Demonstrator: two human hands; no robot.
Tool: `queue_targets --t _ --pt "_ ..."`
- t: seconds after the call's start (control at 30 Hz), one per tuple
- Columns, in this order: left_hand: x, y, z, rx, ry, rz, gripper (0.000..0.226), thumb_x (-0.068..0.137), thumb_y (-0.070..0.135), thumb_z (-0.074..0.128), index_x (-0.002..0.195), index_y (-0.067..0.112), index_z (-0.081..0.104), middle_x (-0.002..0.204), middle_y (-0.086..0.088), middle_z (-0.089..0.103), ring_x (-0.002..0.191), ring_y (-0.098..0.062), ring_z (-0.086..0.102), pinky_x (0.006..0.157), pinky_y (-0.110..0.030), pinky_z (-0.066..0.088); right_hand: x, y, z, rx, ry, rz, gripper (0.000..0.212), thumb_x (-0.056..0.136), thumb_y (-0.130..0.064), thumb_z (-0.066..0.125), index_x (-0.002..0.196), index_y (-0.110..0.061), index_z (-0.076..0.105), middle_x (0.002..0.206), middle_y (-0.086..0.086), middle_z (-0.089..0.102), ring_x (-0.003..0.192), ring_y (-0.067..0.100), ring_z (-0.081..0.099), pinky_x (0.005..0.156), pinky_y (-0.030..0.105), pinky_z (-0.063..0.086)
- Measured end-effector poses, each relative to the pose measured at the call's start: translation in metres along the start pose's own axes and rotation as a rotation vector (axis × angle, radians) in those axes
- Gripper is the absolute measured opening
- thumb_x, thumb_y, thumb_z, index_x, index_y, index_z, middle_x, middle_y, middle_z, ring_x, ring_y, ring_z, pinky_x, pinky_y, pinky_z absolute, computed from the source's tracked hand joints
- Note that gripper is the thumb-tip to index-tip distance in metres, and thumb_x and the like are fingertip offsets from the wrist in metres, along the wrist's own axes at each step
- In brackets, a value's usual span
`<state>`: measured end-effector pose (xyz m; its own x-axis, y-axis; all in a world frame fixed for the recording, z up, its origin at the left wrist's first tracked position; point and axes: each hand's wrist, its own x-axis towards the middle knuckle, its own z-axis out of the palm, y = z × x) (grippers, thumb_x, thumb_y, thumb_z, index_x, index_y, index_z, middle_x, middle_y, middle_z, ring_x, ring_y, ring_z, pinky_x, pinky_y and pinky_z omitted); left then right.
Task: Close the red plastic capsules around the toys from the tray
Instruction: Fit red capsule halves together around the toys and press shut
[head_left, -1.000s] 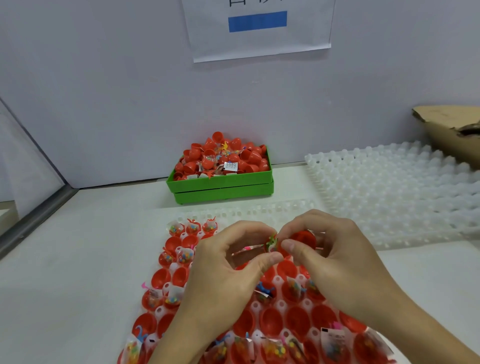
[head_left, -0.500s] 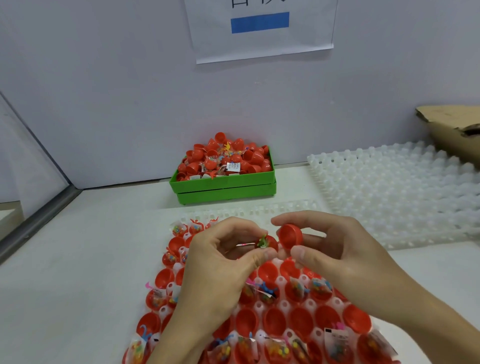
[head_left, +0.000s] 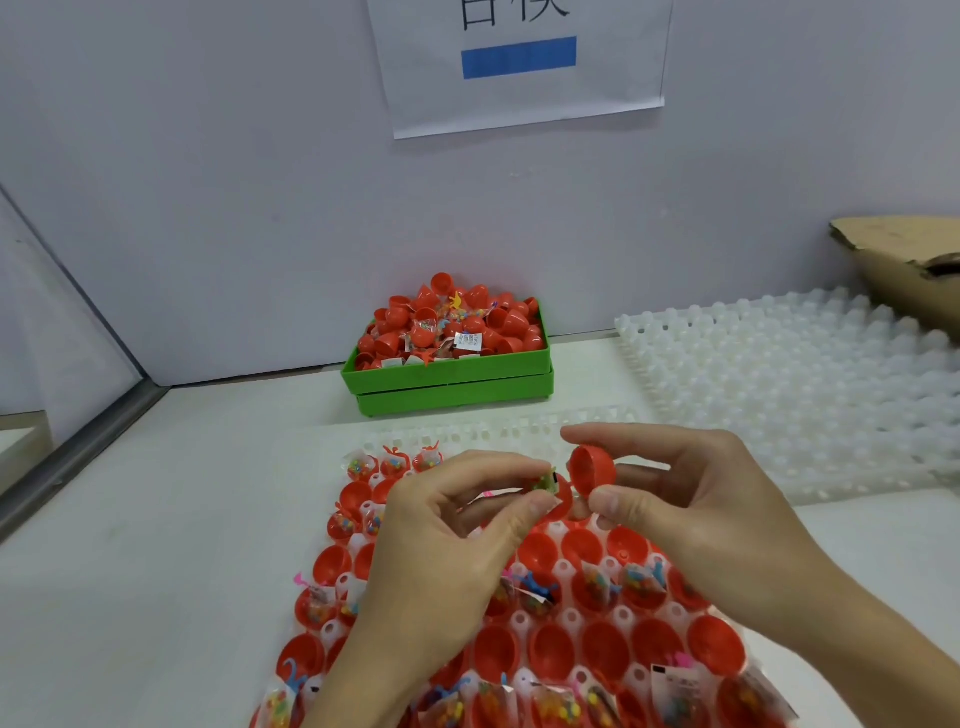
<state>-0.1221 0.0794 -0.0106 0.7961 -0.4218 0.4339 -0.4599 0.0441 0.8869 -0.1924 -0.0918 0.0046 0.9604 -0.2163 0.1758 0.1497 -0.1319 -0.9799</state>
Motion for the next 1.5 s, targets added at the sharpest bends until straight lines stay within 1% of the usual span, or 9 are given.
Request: queue_targets --t 0.13,0.3,0.53,0.67,0.83,0.93,1.2,1.4,1.5 --pt "-0.001 -0.004 0.003 0.157 0.049 0.106 0.012 0.077 0.016 0.08 0.088 0.022 0.078 0.087 0.009 0.074 0.083 -0.013 0.073 0.075 -0.019 0.057 -0.001 -0.003 0.003 -0.01 0.028 0.003 0.039 0.074 0.007 0.077 0.096 -0.025 0.077 0.086 0.001 0.077 0.075 0.022 0.075 0.076 0.04 0.061" --pt "-0.001 -0.005 0.006 0.429 0.089 0.28 0.017 0.076 0.017 0.076 0.092 0.021 0.079 0.09 0.016 0.071 0.088 -0.003 0.068 0.075 -0.021 0.055 -0.003 -0.004 0.007 -0.024 0.054 0.011 0.036 0.073 0.008 0.079 0.091 -0.024 0.078 0.078 0.001 0.077 0.072 0.018 0.075 0.077 0.034 0.06" --pt "-0.005 -0.004 0.006 0.33 0.056 0.2 0.058 0.074 0.017 0.081 0.124 0.04 0.063 0.111 0.021 0.068 0.104 -0.002 0.067 0.091 -0.021 0.054 -0.002 -0.006 0.006 -0.023 0.091 0.0 0.041 0.071 -0.002 0.081 0.093 -0.037 0.075 0.074 0.005 0.076 0.073 0.021 0.075 0.08 0.045 0.06" --pt "-0.006 -0.001 0.007 0.313 0.09 0.181 0.063 0.072 0.03 0.078 0.127 0.052 0.055 0.108 0.024 0.068 0.101 0.0 0.067 0.09 -0.02 0.053 -0.002 -0.005 0.007 -0.053 0.082 -0.002 0.043 0.072 -0.003 0.081 0.094 -0.039 0.075 0.075 0.004 0.077 0.073 0.022 0.075 0.079 0.05 0.059" --pt "-0.004 0.001 0.009 0.231 0.101 0.199 0.05 0.073 0.024 0.082 0.117 0.043 0.067 0.101 0.016 0.072 0.097 -0.009 0.07 0.08 -0.021 0.057 -0.001 -0.003 0.005 -0.115 0.132 -0.051 0.042 0.065 -0.009 0.085 0.089 -0.043 0.076 0.082 -0.004 0.077 0.069 0.032 0.069 0.07 0.042 0.061" --pt "-0.004 0.0 0.008 0.269 0.075 0.247 0.031 0.076 0.02 0.079 0.104 0.032 0.072 0.098 0.011 0.071 0.095 -0.015 0.07 0.077 -0.026 0.059 -0.002 -0.003 0.005 -0.063 0.104 -0.055 0.044 0.067 -0.002 0.083 0.091 -0.039 0.076 0.079 0.0 0.077 0.07 0.025 0.073 0.073 0.045 0.06" --pt "-0.003 -0.003 0.005 0.512 0.036 0.406 0.017 0.083 0.015 0.073 0.099 0.02 0.074 0.101 0.009 0.065 0.092 -0.007 0.066 0.075 -0.026 0.056 -0.001 -0.001 0.006 -0.078 0.107 -0.093 0.048 0.067 0.0 0.084 0.091 -0.041 0.076 0.078 -0.002 0.077 0.07 0.026 0.072 0.074 0.046 0.058" --pt "-0.003 -0.002 0.008 0.627 0.027 0.477 0.018 0.085 0.02 0.071 0.102 0.014 0.075 0.102 0.004 0.066 0.096 -0.004 0.063 0.079 -0.022 0.052 0.0 0.002 0.006 -0.117 0.094 -0.136 0.048 0.068 0.006 0.083 0.091 -0.036 0.077 0.085 -0.003 0.076 0.075 0.018 0.073 0.073 0.045 0.057" --pt "-0.005 -0.002 0.01 0.492 0.091 0.382 0.034 0.079 0.014 0.076 0.111 0.02 0.069 0.104 0.006 0.069 0.098 0.001 0.066 0.082 -0.018 0.055 0.001 0.005 0.006 -0.109 0.106 -0.143 0.046 0.068 0.007 0.083 0.091 -0.033 0.078 0.086 -0.002 0.076 0.077 0.016 0.073 0.074 0.043 0.059"
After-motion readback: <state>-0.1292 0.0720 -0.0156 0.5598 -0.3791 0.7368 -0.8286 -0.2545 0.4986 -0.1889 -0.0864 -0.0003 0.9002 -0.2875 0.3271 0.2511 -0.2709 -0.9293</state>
